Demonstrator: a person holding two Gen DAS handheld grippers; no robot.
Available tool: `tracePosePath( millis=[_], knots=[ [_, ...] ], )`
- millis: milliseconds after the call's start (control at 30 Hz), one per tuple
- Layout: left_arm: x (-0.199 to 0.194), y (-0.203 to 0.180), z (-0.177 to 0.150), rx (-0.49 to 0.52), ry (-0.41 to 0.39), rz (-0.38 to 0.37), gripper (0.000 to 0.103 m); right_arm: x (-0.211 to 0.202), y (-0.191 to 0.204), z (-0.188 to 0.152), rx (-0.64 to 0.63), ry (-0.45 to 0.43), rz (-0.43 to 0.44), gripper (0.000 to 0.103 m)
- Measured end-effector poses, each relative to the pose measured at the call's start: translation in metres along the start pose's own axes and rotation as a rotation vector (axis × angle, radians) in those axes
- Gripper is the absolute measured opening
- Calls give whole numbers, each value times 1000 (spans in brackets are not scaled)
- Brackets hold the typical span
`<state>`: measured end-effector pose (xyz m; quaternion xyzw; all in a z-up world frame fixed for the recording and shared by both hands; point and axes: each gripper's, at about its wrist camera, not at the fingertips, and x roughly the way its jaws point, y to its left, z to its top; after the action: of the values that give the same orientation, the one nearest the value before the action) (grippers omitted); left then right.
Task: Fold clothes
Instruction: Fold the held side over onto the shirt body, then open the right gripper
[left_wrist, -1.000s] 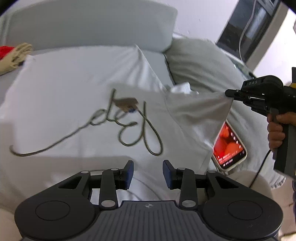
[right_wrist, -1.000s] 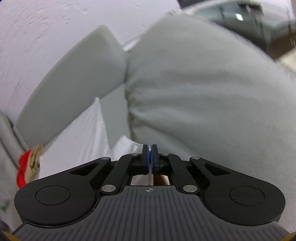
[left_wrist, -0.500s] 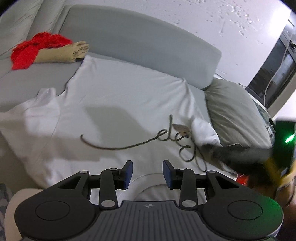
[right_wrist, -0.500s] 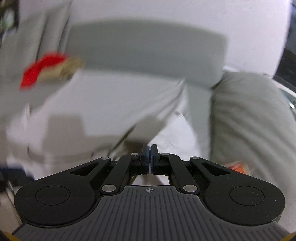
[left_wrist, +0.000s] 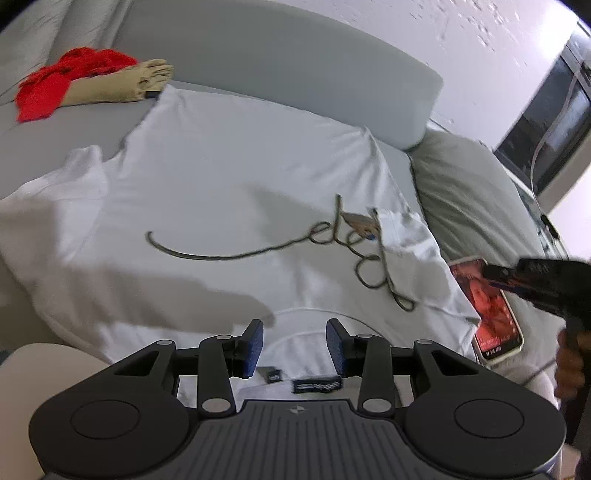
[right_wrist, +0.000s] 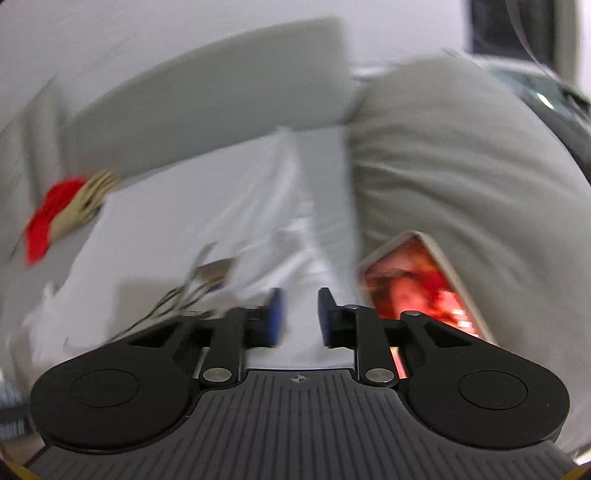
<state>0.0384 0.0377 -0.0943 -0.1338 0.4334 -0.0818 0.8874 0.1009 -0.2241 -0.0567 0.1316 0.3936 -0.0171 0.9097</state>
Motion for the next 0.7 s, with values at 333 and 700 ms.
tracePosePath(
  millis=[333,700],
  knots=[
    [8,-15,-3,74,20,-29,37,49,5,-16,-68,212,-29,24],
    [82,-120,37,376,-14,-213,23,61,-19,39,113,121,128,19]
  ],
)
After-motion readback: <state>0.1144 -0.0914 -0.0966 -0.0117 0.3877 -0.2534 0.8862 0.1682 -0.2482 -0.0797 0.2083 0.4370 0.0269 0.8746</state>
